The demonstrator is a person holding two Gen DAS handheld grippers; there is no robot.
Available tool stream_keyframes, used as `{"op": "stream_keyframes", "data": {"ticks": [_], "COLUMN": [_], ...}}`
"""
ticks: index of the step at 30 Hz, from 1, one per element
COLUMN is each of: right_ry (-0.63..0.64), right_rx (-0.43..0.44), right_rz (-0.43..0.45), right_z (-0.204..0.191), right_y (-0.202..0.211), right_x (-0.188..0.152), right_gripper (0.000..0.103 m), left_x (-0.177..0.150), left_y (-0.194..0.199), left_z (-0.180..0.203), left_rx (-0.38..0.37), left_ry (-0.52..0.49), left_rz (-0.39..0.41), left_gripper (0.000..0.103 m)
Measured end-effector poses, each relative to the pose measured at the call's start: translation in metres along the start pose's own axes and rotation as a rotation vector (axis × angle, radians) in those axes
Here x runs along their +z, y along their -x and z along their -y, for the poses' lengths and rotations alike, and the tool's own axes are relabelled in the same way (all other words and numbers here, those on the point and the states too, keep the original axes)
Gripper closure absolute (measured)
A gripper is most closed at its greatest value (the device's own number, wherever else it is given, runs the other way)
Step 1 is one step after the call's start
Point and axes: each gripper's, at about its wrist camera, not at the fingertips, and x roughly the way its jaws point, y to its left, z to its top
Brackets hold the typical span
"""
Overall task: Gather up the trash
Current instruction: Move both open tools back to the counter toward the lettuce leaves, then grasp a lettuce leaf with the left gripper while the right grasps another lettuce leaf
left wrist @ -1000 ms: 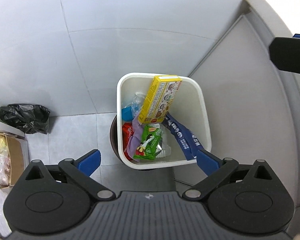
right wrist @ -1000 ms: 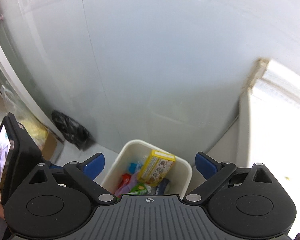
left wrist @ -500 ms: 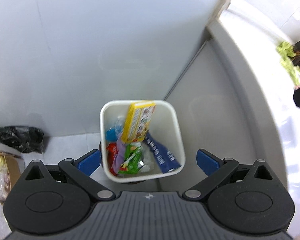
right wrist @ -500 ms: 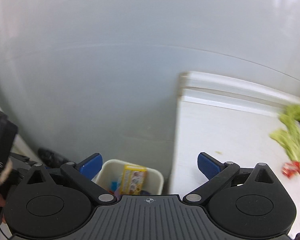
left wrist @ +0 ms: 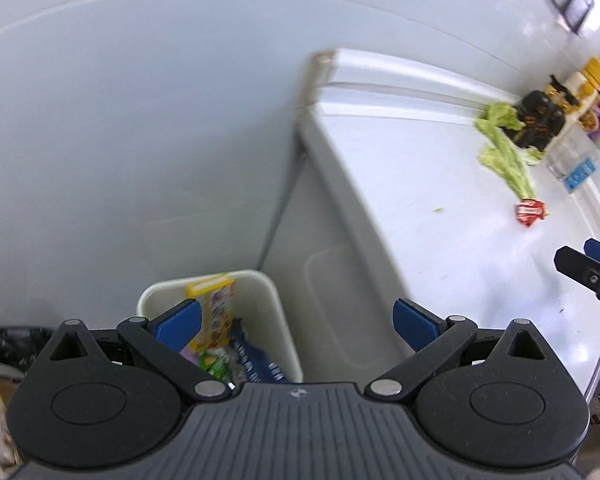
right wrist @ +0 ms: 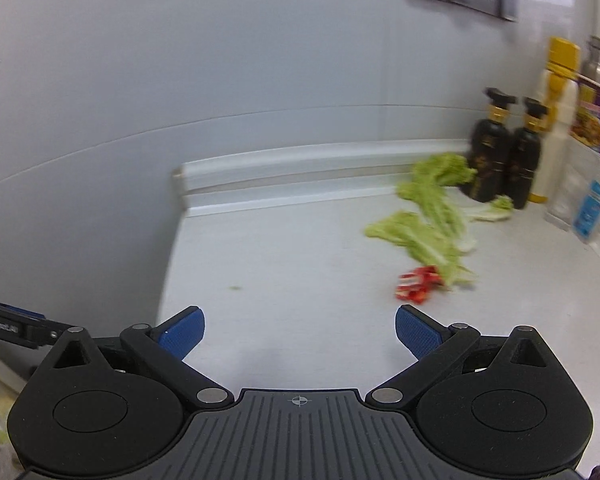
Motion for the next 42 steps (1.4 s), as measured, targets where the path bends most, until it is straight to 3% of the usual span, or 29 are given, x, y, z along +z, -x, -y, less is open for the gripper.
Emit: {"op": "stream_keyframes", "data": {"ticks": [12, 18, 27, 34, 42], "right_ry": [-0.154, -0.230, -0.321, -0.343, -0.389], "right_rx": [-0.077, -0.053, -0.003, 0.009, 0.028], "right_rz": [0.033, 0.039, 0.053, 0.050, 0.066], "right_z": [0.110, 0.158, 0.210, 0.229, 0.241], "right_y": [-0.025, -0.047, -0.085, -0.116, -0.140], "right_x": [0.018, 0.025, 0.033, 0.047, 0.062], "right_gripper": [0.001, 0.001, 0.001, 0.004, 0.022], "left_x": [0.069, 0.103, 0.142, 0.153, 0.161], "left_y": [-0.044, -0.071, -0.121, -0.150, -0.170], "left_z": [0.090, 0.137, 0.193, 0.220, 0.229], "left_rx": [-0.088, -0.162, -0.261, -0.267, -0.231], "left_ry": [-0.148, -0.232, -0.276, -0.296, -0.284], "left_rz": [0.035, 0.082, 0.108, 0.111, 0.123], "left_gripper": [0.003, 0.011, 0.026, 0.038, 0.049]}}
